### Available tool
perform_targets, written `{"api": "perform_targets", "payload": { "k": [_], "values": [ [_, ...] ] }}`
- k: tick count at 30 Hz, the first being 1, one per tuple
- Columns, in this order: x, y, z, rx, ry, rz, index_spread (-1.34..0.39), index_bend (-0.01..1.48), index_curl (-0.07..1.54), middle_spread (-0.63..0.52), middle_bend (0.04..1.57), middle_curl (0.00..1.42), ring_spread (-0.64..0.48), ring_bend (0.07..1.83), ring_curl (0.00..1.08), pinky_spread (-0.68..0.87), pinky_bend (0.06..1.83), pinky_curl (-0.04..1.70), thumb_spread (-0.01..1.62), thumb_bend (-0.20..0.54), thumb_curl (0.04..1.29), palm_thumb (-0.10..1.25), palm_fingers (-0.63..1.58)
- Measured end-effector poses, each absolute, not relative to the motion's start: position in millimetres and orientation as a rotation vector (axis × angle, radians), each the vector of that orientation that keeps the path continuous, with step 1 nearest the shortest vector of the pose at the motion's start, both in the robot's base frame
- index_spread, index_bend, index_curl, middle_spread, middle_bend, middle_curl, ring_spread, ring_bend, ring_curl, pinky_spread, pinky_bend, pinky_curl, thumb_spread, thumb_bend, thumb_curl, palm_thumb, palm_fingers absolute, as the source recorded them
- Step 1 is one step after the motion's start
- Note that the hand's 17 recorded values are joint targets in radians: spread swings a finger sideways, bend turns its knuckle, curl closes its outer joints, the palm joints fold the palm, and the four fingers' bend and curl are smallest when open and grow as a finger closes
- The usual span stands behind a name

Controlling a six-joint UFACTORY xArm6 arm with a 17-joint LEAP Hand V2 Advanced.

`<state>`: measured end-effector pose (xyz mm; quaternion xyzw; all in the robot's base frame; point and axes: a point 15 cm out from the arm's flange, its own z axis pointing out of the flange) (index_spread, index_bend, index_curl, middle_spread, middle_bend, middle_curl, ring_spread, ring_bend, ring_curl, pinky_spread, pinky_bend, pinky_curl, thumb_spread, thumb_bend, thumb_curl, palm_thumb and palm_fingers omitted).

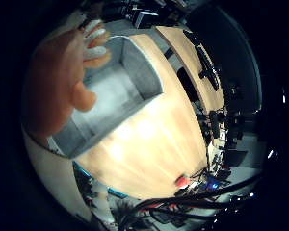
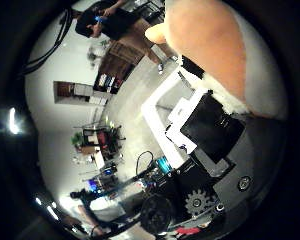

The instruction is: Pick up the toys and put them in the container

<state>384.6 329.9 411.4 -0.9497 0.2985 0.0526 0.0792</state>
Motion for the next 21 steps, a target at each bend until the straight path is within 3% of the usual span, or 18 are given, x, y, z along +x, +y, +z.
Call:
{"api": "perform_targets", "payload": {
  "k": [11, 16, 21],
  "values": [
    [386.7, 331.2, 404.3, -2.855, 0.881, 0.168, -0.62, 0.18, 0.73, -0.50, 0.64, 0.69, -0.36, 1.18, 0.48, -0.46, 1.23, 0.50, 1.09, -0.029, 0.38, 1.04, 1.14],
    [387.6, 330.1, 404.2, -2.856, 0.878, 0.167, -0.63, 0.18, 0.74, -0.50, 0.61, 0.68, -0.36, 1.17, 0.48, -0.47, 1.24, 0.50, 1.09, -0.055, 0.34, 0.89, 1.11],
    [388.6, 329.7, 401.1, -2.860, 0.882, 0.174, -0.62, 0.14, 0.72, -0.51, 0.56, 0.67, -0.37, 1.14, 0.47, -0.47, 1.24, 0.50, 1.07, -0.065, 0.29, 0.66, 1.03]
  ]
}}
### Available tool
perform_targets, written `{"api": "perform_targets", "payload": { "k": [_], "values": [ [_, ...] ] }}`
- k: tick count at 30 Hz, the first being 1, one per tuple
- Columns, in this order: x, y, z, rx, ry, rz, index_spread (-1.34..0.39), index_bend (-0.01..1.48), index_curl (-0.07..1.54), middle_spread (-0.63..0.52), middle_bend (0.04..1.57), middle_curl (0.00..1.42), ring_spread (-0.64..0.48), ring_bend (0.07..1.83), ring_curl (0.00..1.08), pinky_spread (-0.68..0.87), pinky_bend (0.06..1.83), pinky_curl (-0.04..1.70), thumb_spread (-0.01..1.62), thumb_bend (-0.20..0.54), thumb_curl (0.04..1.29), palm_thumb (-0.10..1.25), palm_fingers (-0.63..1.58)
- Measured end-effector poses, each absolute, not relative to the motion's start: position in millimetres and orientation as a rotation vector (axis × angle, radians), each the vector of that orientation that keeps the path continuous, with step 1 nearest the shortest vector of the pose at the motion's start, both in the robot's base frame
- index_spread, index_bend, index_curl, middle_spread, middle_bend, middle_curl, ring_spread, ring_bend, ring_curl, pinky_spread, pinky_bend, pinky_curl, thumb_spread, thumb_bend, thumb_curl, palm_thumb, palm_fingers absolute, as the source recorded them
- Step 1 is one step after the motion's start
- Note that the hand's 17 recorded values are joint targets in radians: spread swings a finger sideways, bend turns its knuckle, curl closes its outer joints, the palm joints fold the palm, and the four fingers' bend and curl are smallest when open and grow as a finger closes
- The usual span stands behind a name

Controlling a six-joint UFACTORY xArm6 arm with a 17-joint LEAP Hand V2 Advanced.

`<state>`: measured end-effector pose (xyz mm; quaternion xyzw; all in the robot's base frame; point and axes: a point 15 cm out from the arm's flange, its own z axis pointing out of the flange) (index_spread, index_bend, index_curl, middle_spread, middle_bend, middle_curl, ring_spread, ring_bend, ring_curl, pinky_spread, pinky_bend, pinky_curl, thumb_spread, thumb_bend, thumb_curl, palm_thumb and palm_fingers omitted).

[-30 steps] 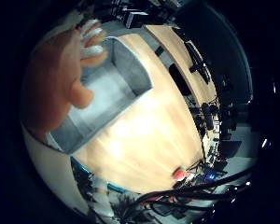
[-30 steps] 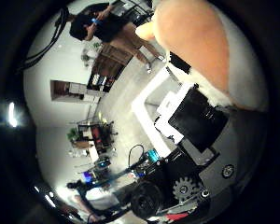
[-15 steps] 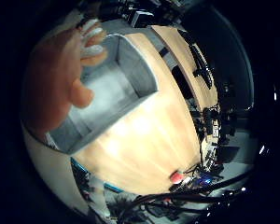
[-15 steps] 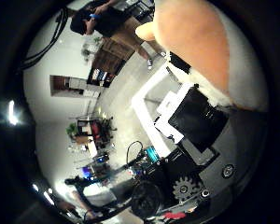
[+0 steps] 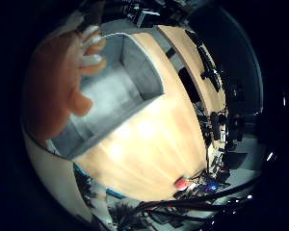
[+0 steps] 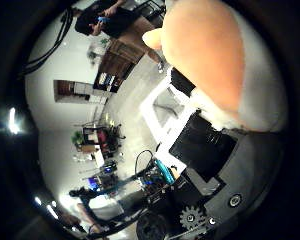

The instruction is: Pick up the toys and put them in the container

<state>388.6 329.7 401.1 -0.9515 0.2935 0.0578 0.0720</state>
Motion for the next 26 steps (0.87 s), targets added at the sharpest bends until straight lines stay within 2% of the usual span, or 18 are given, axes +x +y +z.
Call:
{"api": "perform_targets", "payload": {
  "k": [2, 8, 9, 11, 13, 14, 15, 17, 20, 26],
  "values": [
    [389.2, 328.6, 401.0, -2.859, 0.886, 0.174, -0.61, 0.13, 0.70, -0.51, 0.53, 0.67, -0.37, 1.13, 0.47, -0.48, 1.24, 0.51, 1.05, -0.073, 0.27, 0.56, 0.96],
    [390.9, 324.6, 399.6, -2.860, 0.901, 0.181, -0.59, 0.14, 0.65, -0.48, 0.46, 0.66, -0.34, 1.10, 0.47, -0.51, 1.23, 0.50, 0.98, -0.060, 0.25, 0.37, 0.78],
    [390.8, 322.7, 399.2, -2.863, 0.905, 0.184, -0.58, 0.18, 0.65, -0.45, 0.43, 0.65, -0.34, 1.04, 0.45, -0.50, 1.22, 0.50, 0.97, -0.062, 0.25, 0.33, 0.64],
    [389.6, 321.6, 398.7, -2.869, 0.906, 0.189, -0.57, 0.25, 0.66, -0.38, 0.41, 0.64, -0.27, 0.90, 0.42, -0.36, 1.02, 0.47, 0.92, -0.076, 0.24, 0.23, 0.30],
    [384.8, 318.7, 395.6, -2.888, 0.909, 0.214, -0.57, 0.27, 0.66, -0.35, 0.41, 0.63, -0.22, 0.83, 0.41, -0.26, 0.95, 0.46, 0.90, -0.071, 0.25, 0.20, 0.20],
    [383.4, 316.0, 393.8, -2.898, 0.914, 0.226, -0.55, 0.27, 0.65, -0.31, 0.40, 0.62, -0.16, 0.74, 0.38, -0.13, 0.89, 0.44, 0.87, -0.072, 0.25, 0.16, 0.09],
    [382.3, 313.0, 391.8, -2.909, 0.918, 0.238, -0.55, 0.27, 0.63, -0.29, 0.40, 0.61, -0.13, 0.70, 0.36, -0.07, 0.85, 0.42, 0.86, -0.073, 0.25, 0.14, 0.05],
    [382.7, 311.6, 391.3, -2.914, 0.915, 0.237, -0.53, 0.25, 0.58, -0.23, 0.37, 0.57, -0.07, 0.62, 0.31, 0.08, 0.77, 0.36, 0.82, -0.058, 0.25, 0.09, 0.03],
    [383.4, 309.3, 390.6, -2.916, 0.918, 0.241, -0.52, 0.22, 0.54, -0.18, 0.34, 0.53, -0.01, 0.56, 0.27, 0.21, 0.72, 0.31, 0.80, -0.046, 0.27, 0.07, 0.05],
    [385.1, 306.3, 390.4, -2.914, 0.927, 0.242, -0.49, 0.18, 0.48, -0.13, 0.29, 0.48, 0.04, 0.50, 0.25, 0.34, 0.67, 0.27, 0.78, -0.039, 0.29, 0.05, 0.09]
  ]
}}
